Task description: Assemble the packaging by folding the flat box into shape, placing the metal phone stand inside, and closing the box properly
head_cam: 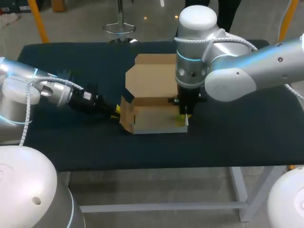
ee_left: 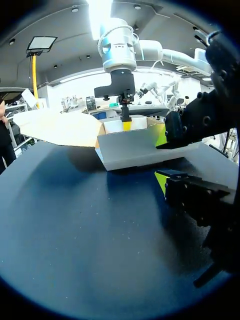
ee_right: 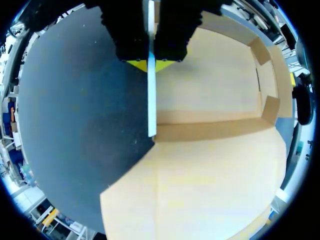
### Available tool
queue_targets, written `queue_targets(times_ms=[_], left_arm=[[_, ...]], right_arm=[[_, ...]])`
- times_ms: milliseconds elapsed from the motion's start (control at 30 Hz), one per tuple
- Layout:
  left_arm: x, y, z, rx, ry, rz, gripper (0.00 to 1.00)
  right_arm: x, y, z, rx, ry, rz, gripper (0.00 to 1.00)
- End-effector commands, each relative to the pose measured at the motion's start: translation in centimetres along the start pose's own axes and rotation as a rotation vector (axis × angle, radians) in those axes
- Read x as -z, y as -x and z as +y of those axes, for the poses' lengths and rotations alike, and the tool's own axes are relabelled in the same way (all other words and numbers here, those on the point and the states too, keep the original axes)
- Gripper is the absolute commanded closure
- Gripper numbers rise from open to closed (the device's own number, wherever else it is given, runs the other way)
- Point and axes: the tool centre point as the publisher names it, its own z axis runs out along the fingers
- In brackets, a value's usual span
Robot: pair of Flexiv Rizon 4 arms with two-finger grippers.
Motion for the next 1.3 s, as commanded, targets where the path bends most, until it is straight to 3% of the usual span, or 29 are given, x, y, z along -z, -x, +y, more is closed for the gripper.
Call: queue_targets(times_ms=[33,633,1300], left_arm=[[-0.6,-0.7,-0.1,0.007,-0.007,0.007,0.68],[-1.8,-2.2,-0.1,0.091,-0.03,0.057,0.59],[-3.6,-2.9,-0.2,0.132,-0.032,0.038,0.62]], right_arm=[[0.1,-0.1,0.1,0.001,-0.004,-0.003,1.0],[0.1,-0.1,0.1,0.001,-0.004,-0.003,1.0],[0.1,-0.1,0.1,0.001,-0.004,-0.003,1.0]])
